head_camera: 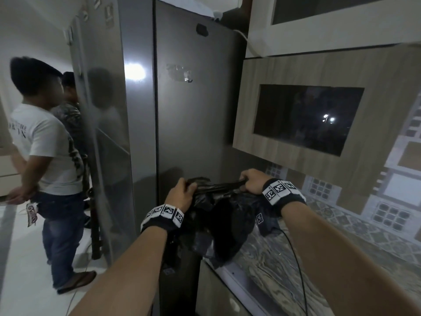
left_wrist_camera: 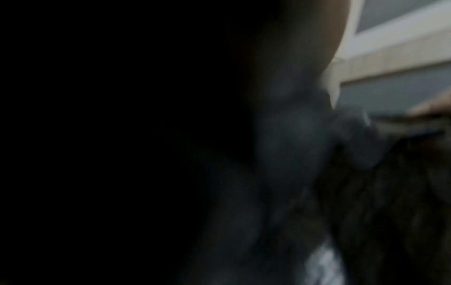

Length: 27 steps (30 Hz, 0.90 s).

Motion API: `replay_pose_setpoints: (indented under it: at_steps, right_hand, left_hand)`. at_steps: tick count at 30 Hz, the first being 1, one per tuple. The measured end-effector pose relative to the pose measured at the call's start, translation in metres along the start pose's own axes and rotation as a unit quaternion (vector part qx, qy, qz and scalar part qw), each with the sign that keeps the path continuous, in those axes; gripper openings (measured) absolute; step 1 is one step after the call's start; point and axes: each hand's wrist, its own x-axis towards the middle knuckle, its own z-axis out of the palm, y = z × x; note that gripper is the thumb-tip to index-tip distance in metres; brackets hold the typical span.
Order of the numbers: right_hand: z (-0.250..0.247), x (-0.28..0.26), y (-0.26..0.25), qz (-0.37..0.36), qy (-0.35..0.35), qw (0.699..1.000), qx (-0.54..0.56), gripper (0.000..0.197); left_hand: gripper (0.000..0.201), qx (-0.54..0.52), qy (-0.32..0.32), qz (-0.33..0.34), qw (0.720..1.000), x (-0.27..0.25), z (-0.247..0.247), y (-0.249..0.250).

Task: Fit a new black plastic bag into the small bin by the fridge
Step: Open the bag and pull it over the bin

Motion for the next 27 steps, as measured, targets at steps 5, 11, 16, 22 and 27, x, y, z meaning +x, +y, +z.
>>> replay_pose_setpoints:
  at_steps: [5, 11, 16, 22, 27]
  right_hand:
    - [0.009, -0.001, 0.014, 0.035, -0.016, 0.998, 0.046, 0.011]
    - [0.046, -0.003, 0.033, 0.062, -0.106, 0.988, 0.093, 0.029]
    - [0.096, 0.008, 0.022, 0.037, -0.203, 0.972, 0.114, 0.056]
    - [0.153, 0.026, 0.000, 0.104, -0.309, 0.933, 0.151, 0.040]
    - [0.215, 0.051, -0.026, 0.085, -0.355, 0.928, 0.071, 0.065]
  left_hand:
    - [0.040, 0.188, -0.110, 0.040, 0.975, -0.004, -0.012, -0.027]
    - [0.017, 0.184, -0.203, -0.076, 0.959, -0.007, -0.036, -0.072]
    - [0.069, 0.044, -0.212, -0.150, 0.965, -0.001, -0.025, -0.100]
    - [0.059, 0.005, -0.189, -0.203, 0.961, 0.027, -0.007, -0.142]
    - [0.067, 0.046, -0.244, -0.223, 0.943, 0.050, 0.006, -0.184]
